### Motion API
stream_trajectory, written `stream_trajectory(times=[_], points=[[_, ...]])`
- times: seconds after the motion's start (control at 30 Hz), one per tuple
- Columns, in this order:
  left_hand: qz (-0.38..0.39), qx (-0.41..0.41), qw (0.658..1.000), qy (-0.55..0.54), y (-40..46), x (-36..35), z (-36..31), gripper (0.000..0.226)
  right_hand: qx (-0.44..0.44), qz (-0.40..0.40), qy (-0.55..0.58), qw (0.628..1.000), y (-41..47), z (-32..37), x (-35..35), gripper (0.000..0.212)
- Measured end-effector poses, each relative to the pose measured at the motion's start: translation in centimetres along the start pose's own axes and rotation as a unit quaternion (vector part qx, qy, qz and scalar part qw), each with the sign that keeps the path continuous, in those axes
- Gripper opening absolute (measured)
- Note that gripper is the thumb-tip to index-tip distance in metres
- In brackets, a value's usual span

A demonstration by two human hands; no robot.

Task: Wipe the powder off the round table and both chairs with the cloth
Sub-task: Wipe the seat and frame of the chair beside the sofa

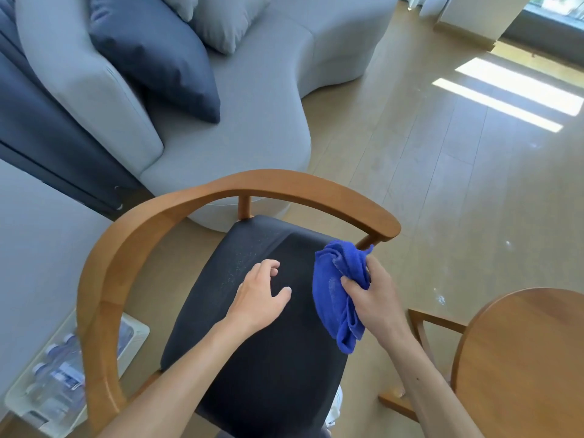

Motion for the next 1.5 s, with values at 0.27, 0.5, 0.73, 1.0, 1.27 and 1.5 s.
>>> stream_trajectory(times=[0.27, 0.5, 0.73, 1.0, 1.27, 1.5], points=[[0.094, -0.145, 0.985, 0.015, -0.9, 0.5, -4.9, 0.082, 0.143, 0.222, -0.138, 0.955, -0.3, 3.9, -2.0, 0.032], [0.17, -0.148, 0.973, -0.059, -2.1, 1.2, -7.3, 0.014, 0.102, 0.22, -0.051, 0.969, 1.6, 2.9, -1.6, 0.024], [0.212, -0.133, 0.952, -0.178, -1.8, 3.8, -8.1, 0.031, -0.022, 0.333, 0.161, 0.929, -0.1, -2.5, -1.9, 0.075], [0.197, -0.092, 0.93, -0.295, -0.8, 5.5, -6.3, 0.032, -0.041, 0.215, 0.248, 0.944, -0.2, -4.7, -4.8, 0.03], [0.076, -0.029, 0.975, -0.207, 1.1, 6.2, -3.0, 0.014, -0.042, 0.098, 0.215, 0.971, 0.2, -3.7, -2.4, 0.021], [0.081, 0.047, 0.977, -0.19, 1.0, 5.2, -1.7, 0.086, -0.068, 0.059, 0.237, 0.967, 0.2, -3.1, -1.4, 0.067]])
Point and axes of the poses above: each hand's wrist, its own y-axis towards the middle knuckle, its own x-axis out of the back of the hand, z = x × y, the point moved 9 cm from there along y, towards the middle knuckle, and after that the axes turned 5 degrees about x, right-handed, at the moved point
